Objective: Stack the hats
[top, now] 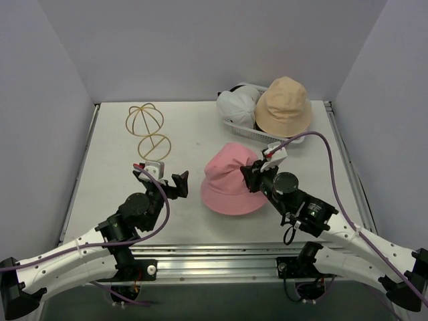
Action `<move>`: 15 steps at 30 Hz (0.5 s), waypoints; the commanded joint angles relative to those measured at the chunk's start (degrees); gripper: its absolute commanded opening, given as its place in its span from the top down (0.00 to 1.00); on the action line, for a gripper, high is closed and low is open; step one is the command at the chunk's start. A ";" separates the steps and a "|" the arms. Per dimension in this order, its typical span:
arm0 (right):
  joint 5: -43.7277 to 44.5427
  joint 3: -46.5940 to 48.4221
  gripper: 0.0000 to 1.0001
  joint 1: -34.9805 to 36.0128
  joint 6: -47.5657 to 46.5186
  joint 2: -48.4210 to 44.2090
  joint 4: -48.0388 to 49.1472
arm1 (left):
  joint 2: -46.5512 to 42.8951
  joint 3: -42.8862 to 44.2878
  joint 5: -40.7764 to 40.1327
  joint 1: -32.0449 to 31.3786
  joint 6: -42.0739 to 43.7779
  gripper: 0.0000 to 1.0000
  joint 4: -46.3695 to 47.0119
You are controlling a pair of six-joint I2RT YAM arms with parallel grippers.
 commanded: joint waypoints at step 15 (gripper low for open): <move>9.88 -11.26 1.00 6.90 7.94 -5.20 4.55 | 1.30 0.68 0.07 -0.11 -0.13 0.06 2.11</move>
